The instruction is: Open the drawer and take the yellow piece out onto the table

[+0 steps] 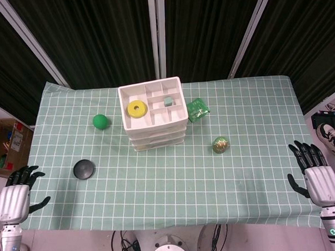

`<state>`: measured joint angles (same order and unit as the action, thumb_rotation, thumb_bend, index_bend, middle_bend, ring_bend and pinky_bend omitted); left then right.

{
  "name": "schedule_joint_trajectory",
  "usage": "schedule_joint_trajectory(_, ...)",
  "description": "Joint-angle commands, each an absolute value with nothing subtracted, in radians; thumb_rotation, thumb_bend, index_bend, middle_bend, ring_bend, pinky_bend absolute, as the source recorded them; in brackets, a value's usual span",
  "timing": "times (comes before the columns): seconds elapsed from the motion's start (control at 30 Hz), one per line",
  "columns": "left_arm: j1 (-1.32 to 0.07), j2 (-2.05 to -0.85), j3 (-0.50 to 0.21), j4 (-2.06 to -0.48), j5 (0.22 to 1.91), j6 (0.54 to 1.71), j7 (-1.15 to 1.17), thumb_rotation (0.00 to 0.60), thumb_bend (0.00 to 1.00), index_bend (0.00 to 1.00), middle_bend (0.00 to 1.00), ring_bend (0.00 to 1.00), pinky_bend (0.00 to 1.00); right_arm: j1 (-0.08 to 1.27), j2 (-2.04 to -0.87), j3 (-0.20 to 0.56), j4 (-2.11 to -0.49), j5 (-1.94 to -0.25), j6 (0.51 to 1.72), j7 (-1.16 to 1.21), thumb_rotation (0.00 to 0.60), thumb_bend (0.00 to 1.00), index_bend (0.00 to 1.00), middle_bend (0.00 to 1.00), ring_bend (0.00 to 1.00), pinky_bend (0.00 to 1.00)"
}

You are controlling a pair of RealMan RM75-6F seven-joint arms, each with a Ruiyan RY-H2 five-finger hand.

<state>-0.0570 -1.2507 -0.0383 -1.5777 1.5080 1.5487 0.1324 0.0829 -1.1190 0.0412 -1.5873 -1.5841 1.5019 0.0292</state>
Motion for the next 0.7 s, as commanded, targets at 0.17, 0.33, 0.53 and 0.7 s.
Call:
schedule_joint_trajectory(0.17,-0.056,-1.253,-0.039,-1.571,1.511,1.551,0.125,0.600,0.00,0.33,0.21,0.15,0.19,0.085,-1.115,0.041,-1.601,-1.589,1.503,0.021,0.600,0.36,0.00,0.00,0.00,0.00)
schedule_joint_trajectory(0.33,-0.051,-1.252,-0.036,-1.570,1.515,1.556,0.121,0.600,0.00,0.33,0.21,0.15,0.19,0.119,-1.119,0.040,-1.623,-1.606,1.460,0.043,0.600,0.36,0.00,0.03,0.00,0.00)
schedule_joint_trajectory(0.53,-0.047,-1.255,-0.033,-1.570,1.524,1.565,0.118,0.600,0.00,0.33,0.21,0.15,0.19,0.267,-1.176,0.069,-1.682,-1.613,1.268,0.150,0.600,0.36,0.00,0.23,0.07,0.13)
schedule_joint_trajectory(0.7,-0.043,-1.252,-0.034,-1.568,1.521,1.568,0.113,0.600,0.00,0.33,0.21,0.15,0.19,0.400,-1.271,0.117,-1.708,-1.548,1.090,0.350,0.600,0.39,0.00,0.45,0.37,0.44)
